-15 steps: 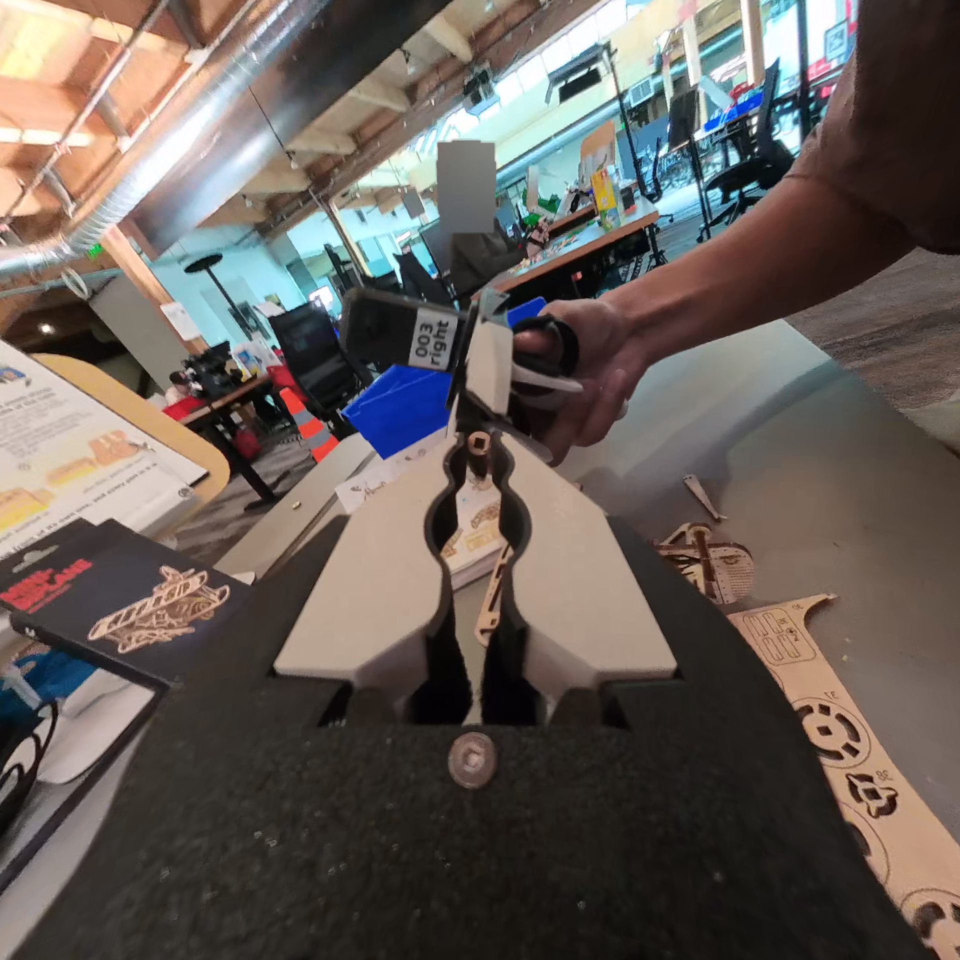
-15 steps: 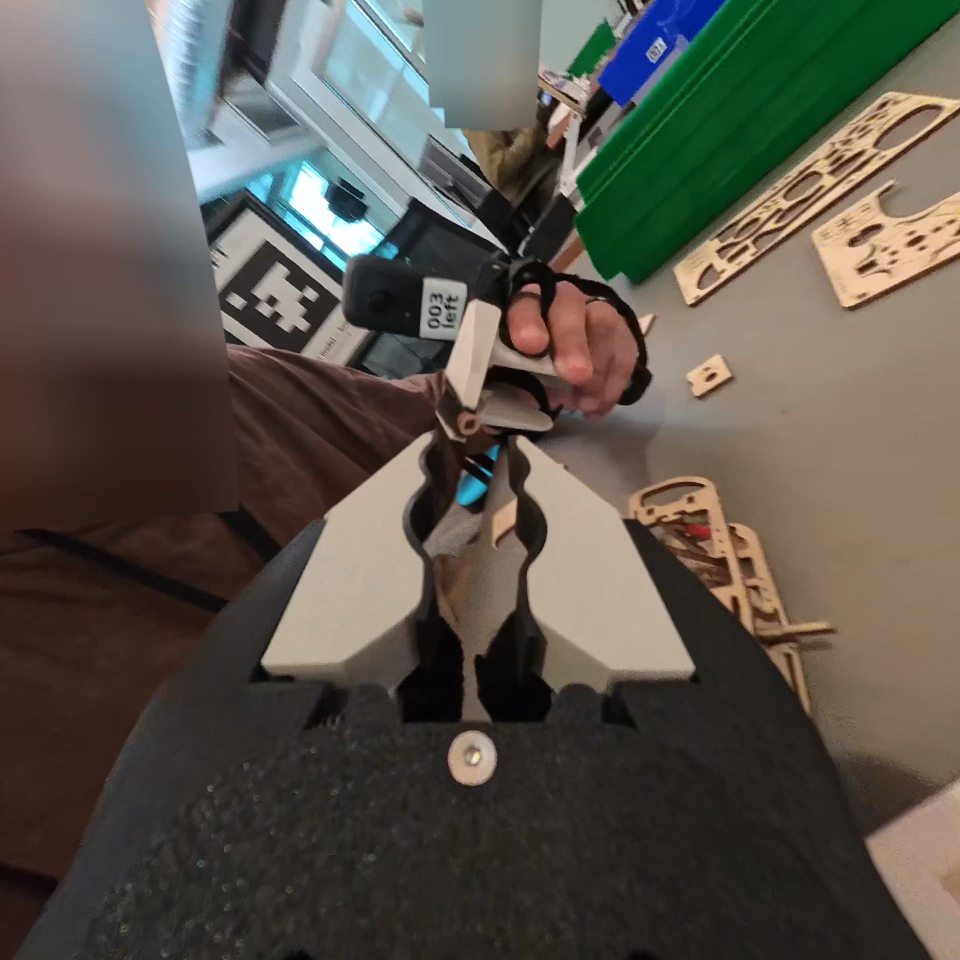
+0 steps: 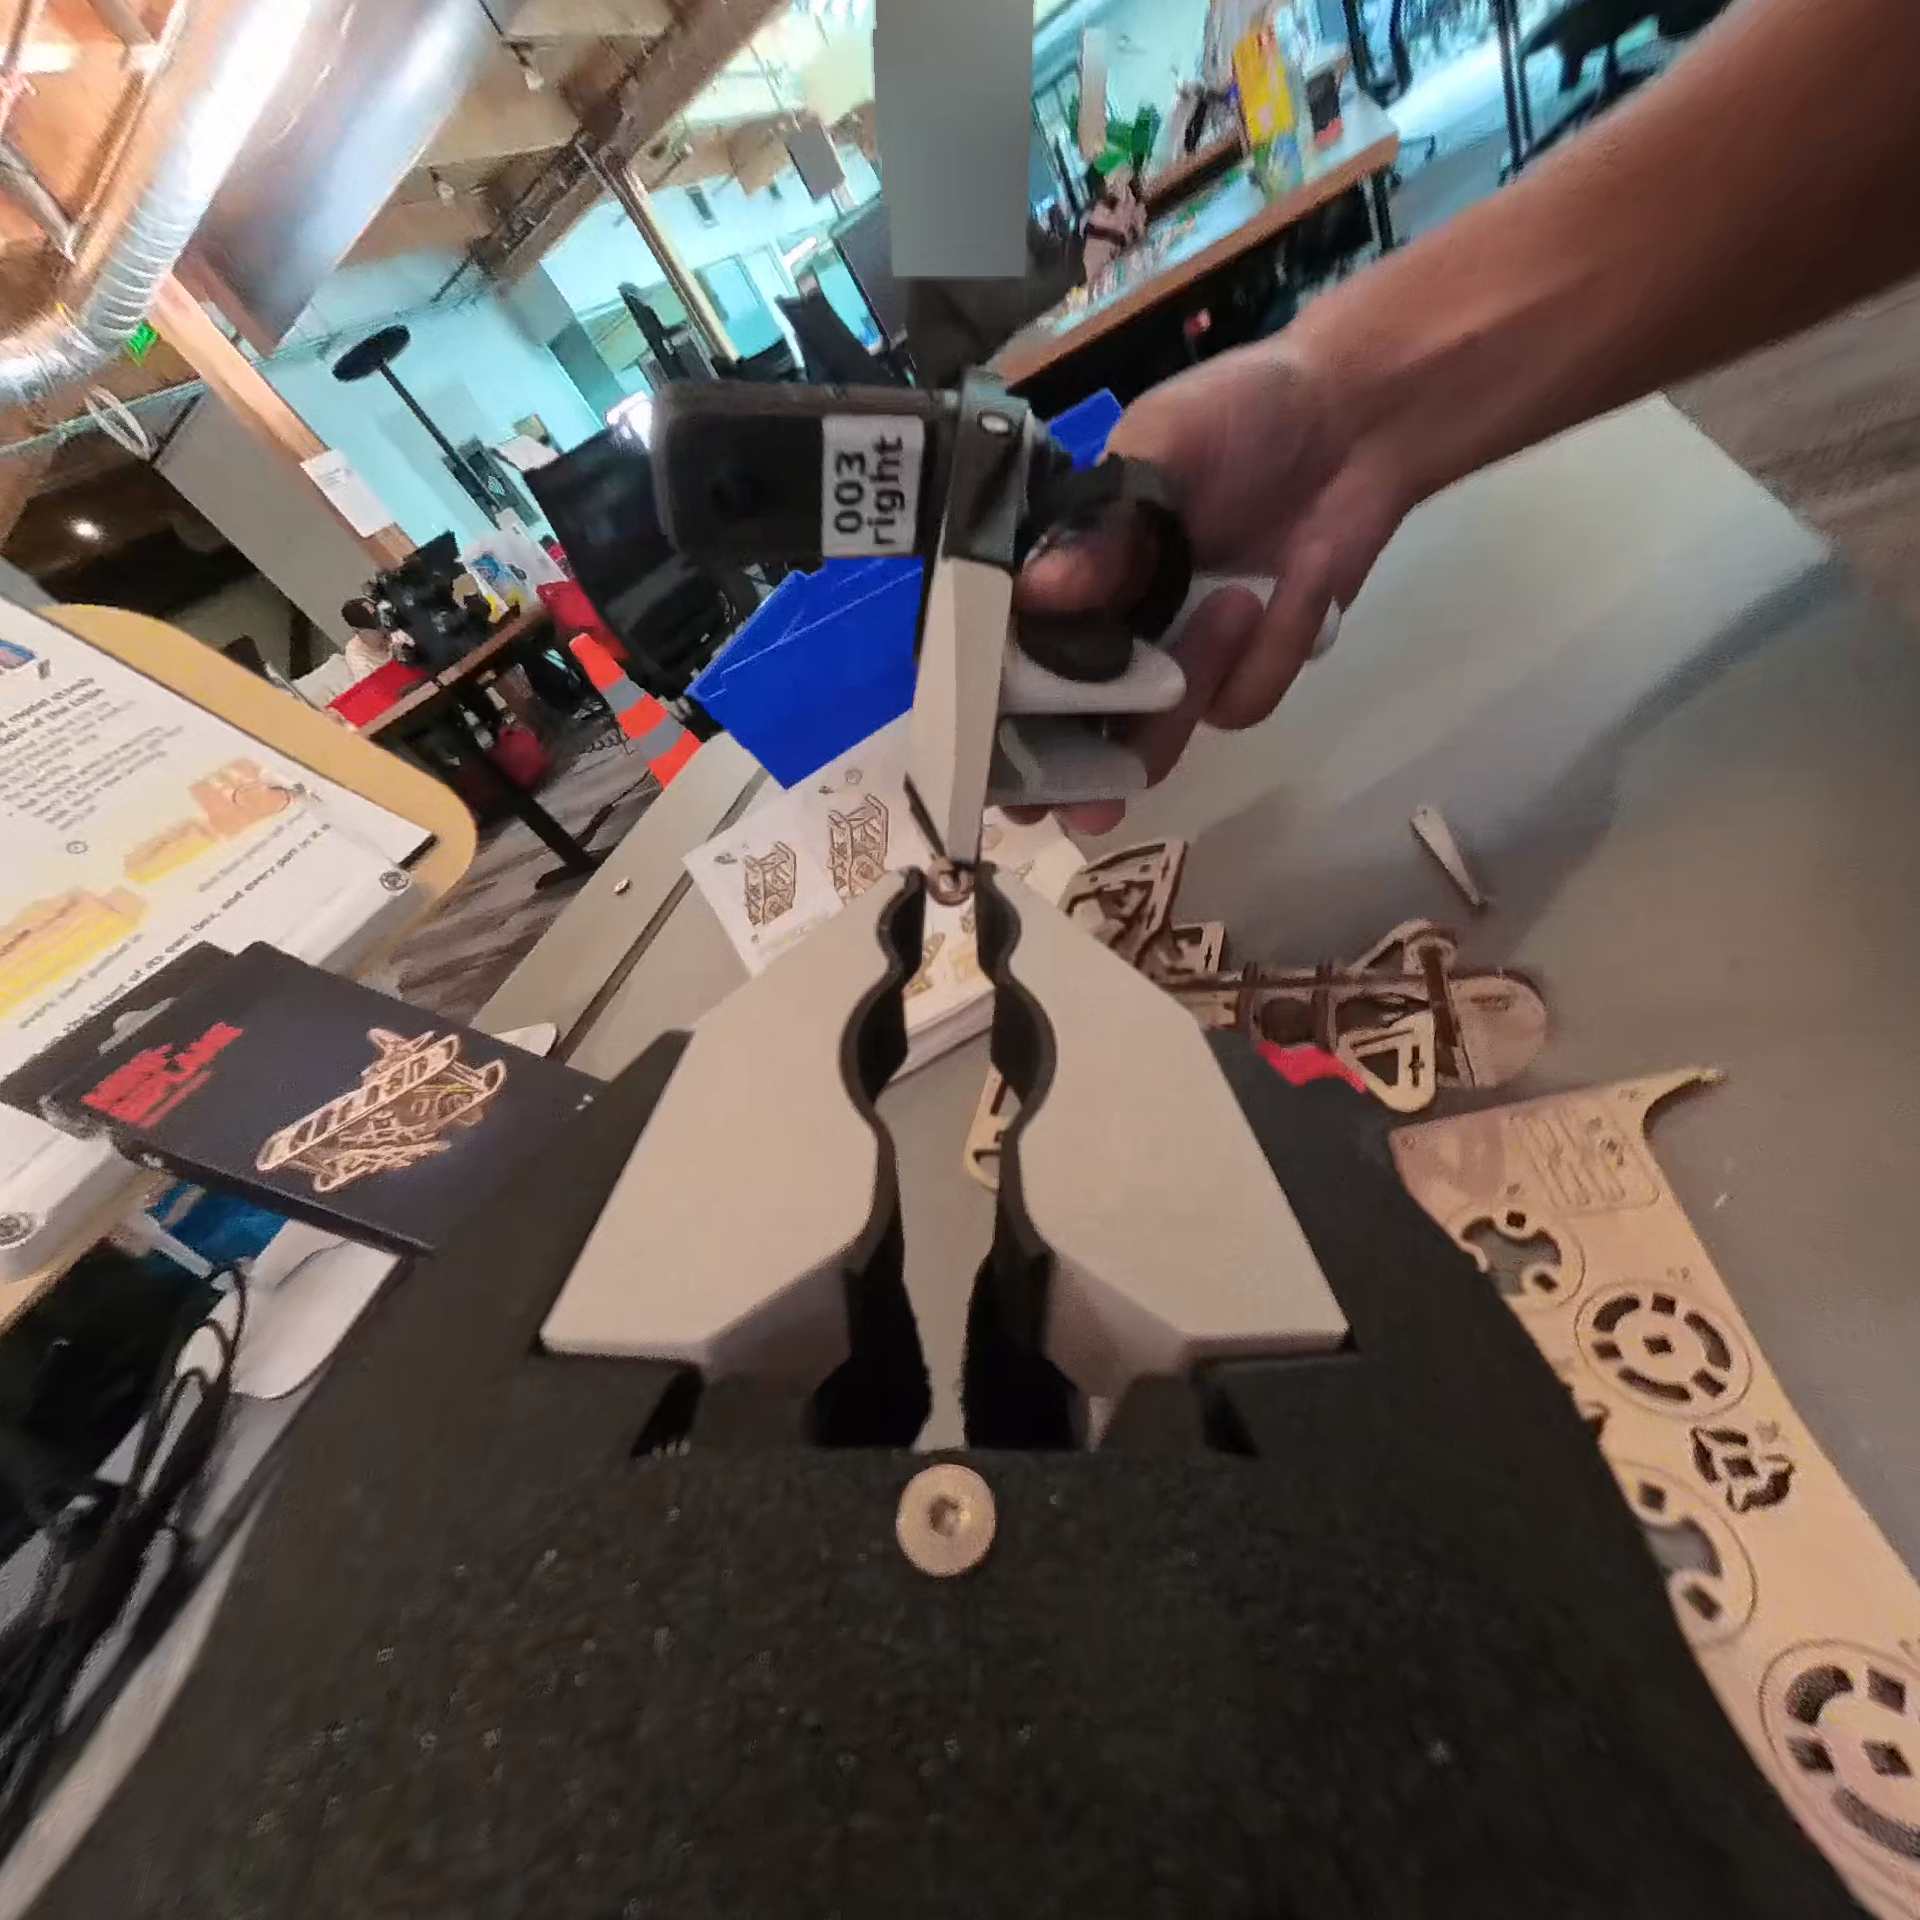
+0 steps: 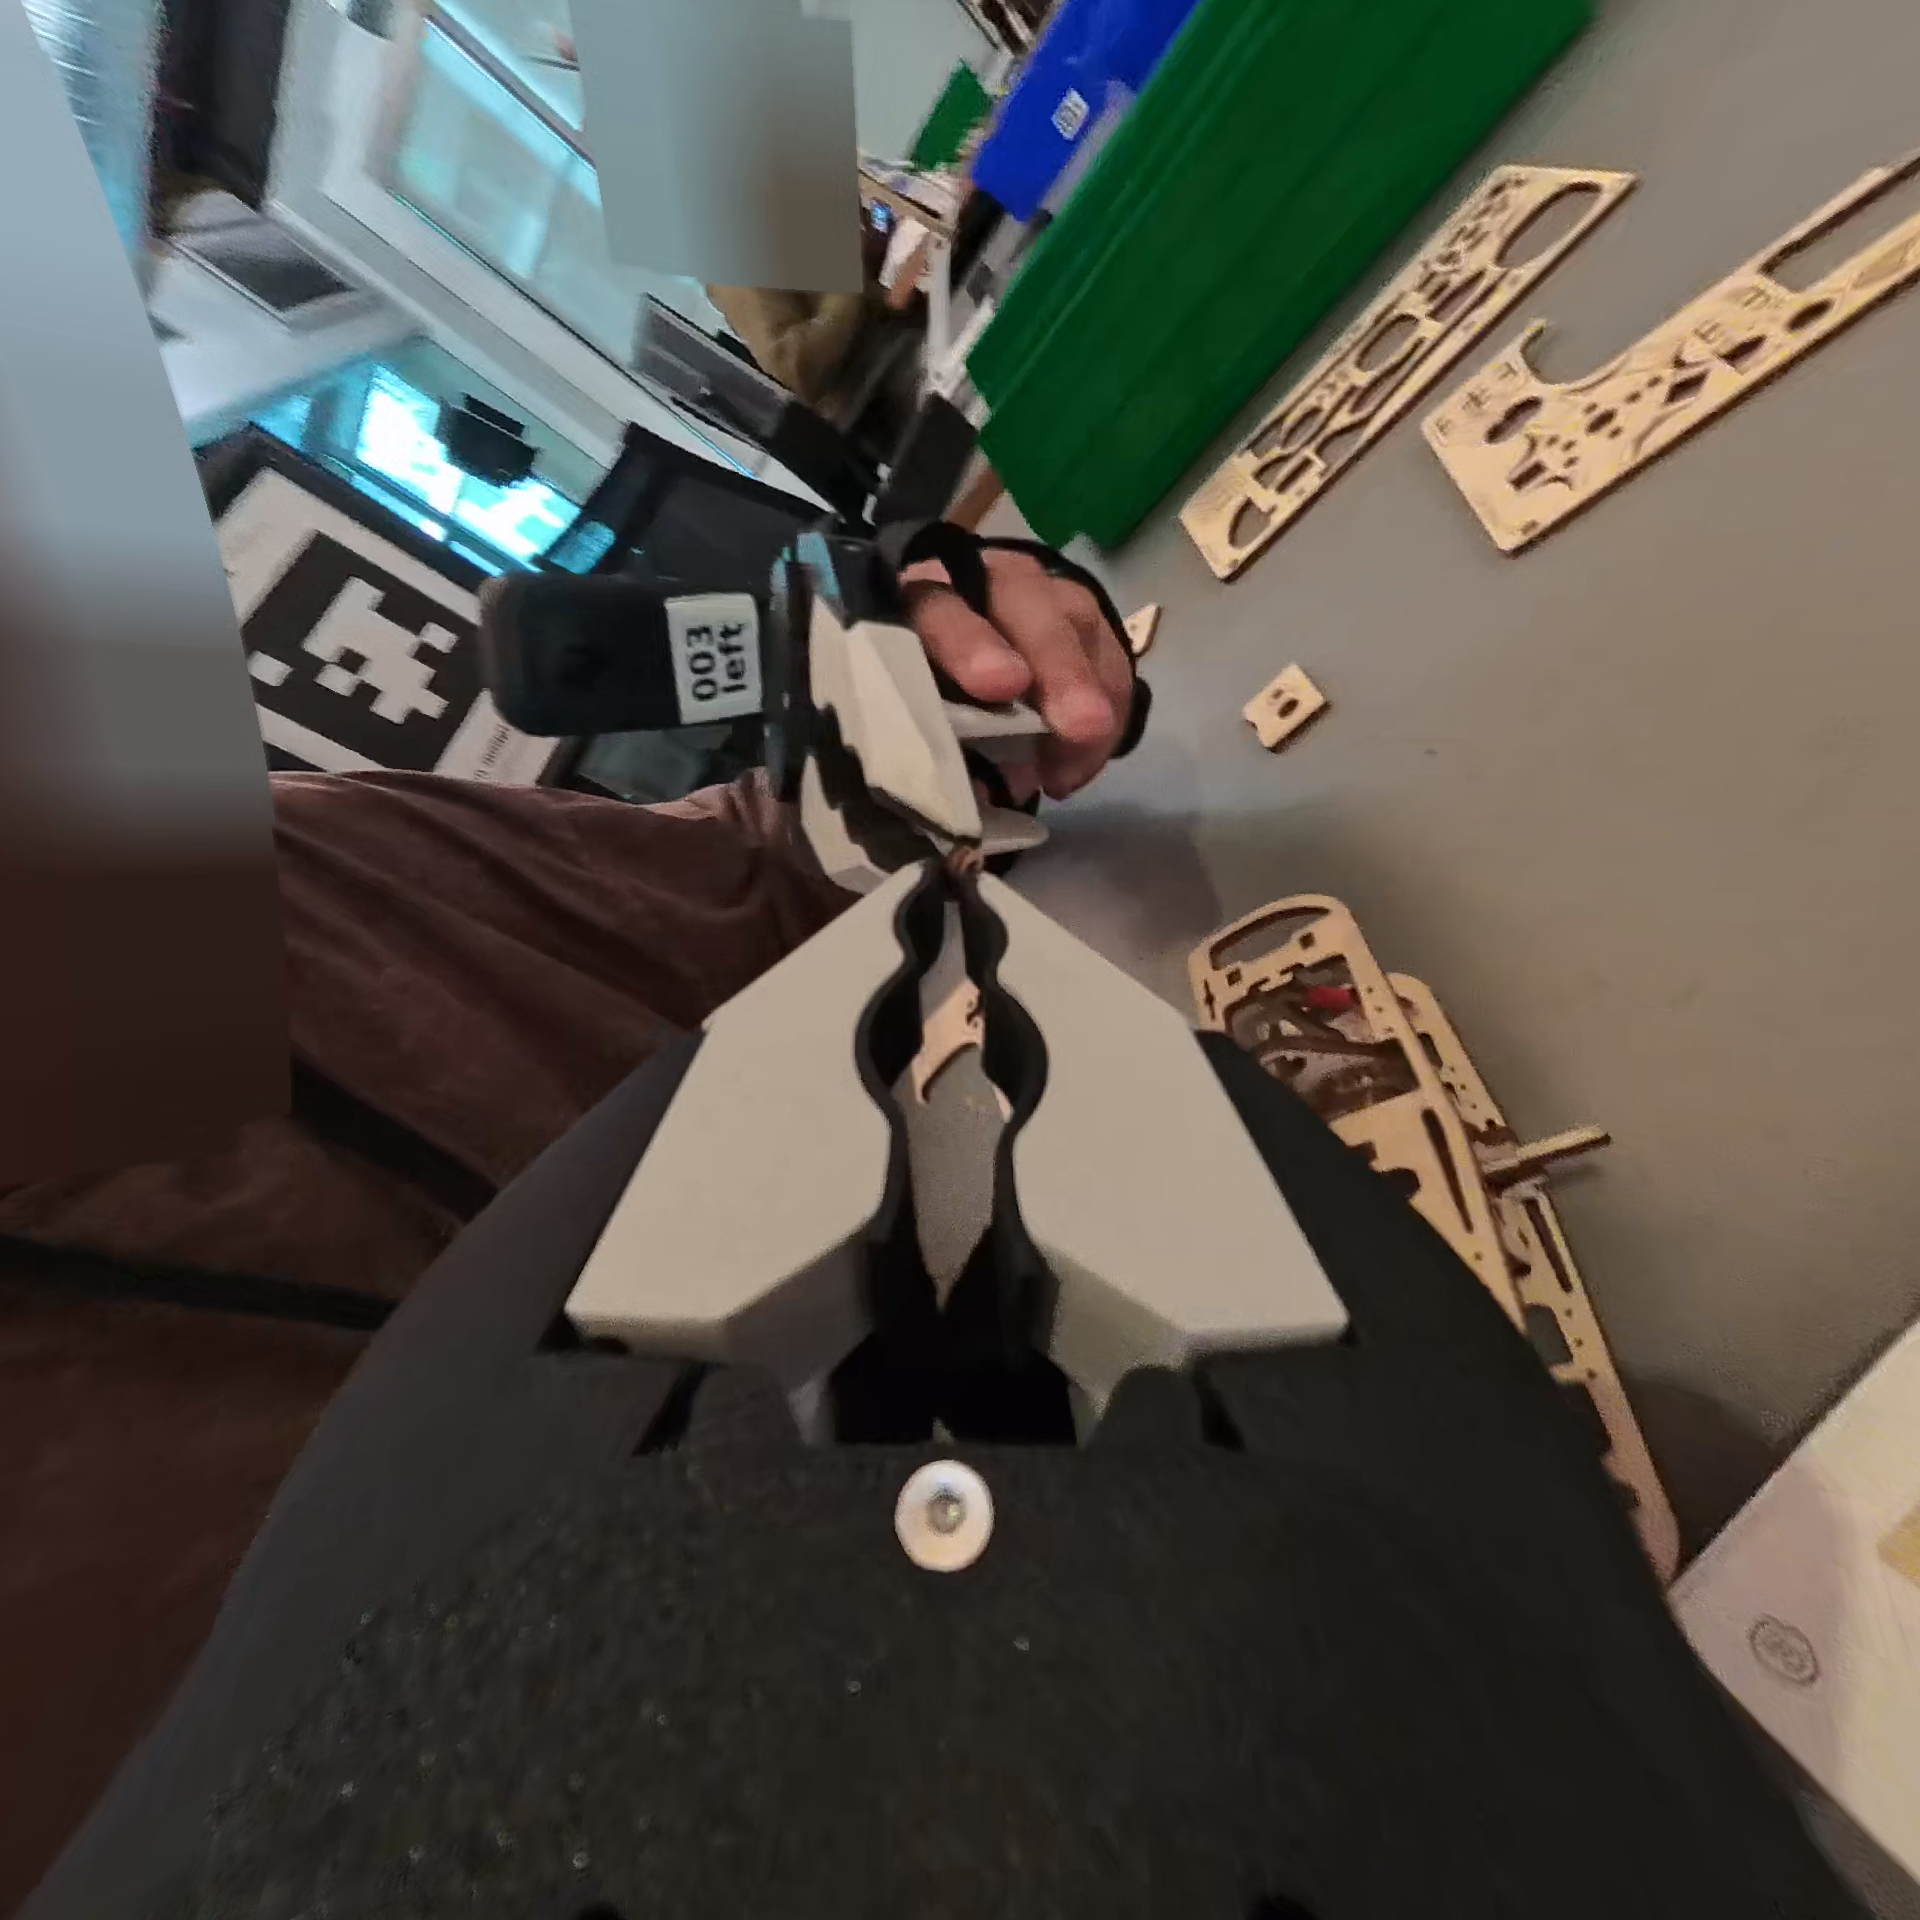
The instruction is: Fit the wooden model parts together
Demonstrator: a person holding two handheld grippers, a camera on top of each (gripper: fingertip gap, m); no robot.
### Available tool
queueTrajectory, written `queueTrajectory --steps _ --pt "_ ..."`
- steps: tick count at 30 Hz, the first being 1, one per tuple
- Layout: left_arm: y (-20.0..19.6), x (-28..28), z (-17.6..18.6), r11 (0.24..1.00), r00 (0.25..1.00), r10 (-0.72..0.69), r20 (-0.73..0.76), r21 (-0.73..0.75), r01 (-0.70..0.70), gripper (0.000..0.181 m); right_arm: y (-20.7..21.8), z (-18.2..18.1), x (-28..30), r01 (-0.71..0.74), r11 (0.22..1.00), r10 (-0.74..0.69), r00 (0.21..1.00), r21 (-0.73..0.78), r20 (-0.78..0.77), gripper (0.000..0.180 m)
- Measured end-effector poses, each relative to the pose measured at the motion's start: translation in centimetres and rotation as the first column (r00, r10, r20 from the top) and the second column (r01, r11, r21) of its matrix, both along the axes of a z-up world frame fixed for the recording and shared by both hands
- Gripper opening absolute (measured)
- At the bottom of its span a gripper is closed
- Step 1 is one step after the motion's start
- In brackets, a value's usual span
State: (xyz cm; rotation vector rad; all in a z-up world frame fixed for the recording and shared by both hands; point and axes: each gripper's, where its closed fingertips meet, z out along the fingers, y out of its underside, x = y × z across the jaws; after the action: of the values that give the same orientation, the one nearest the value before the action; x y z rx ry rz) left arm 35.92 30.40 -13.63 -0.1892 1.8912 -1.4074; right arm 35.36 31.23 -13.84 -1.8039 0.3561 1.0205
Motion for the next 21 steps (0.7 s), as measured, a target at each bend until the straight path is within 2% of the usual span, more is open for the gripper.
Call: queueTrajectory --steps 1,7,11,16,21 --pt "0.0 -0.1 -0.2 1.0 1.0 0.003 0.008 0.021 -0.003 0.007 0.0 -0.2 -0.1 0.013 1.0 -0.012 1.0 -0.021 0.013 0.002" --pt "0.1 0.5 -1.0 0.996 0.999 0.049 0.008 0.08 -0.049 0.007 0.1 -1.1 0.5 0.096 0.99 -0.086 0.992 -0.106 0.095 0.001" --pt "0.4 1.3 -2.0 0.977 0.991 0.121 0.049 0.172 -0.128 0.007 0.3 -2.1 1.2 0.192 0.966 -0.143 0.955 -0.171 0.261 0.001" --pt "0.5 1.9 -2.8 0.951 0.981 0.181 0.076 0.242 -0.194 0.007 0.4 -2.9 1.9 0.322 0.919 -0.186 0.865 -0.23 0.467 0.001" --pt "0.7 2.0 -2.8 0.949 0.979 0.197 0.056 0.24 -0.205 0.007 0.6 -2.9 2.0 0.368 0.902 -0.232 0.855 -0.227 0.463 0.001"
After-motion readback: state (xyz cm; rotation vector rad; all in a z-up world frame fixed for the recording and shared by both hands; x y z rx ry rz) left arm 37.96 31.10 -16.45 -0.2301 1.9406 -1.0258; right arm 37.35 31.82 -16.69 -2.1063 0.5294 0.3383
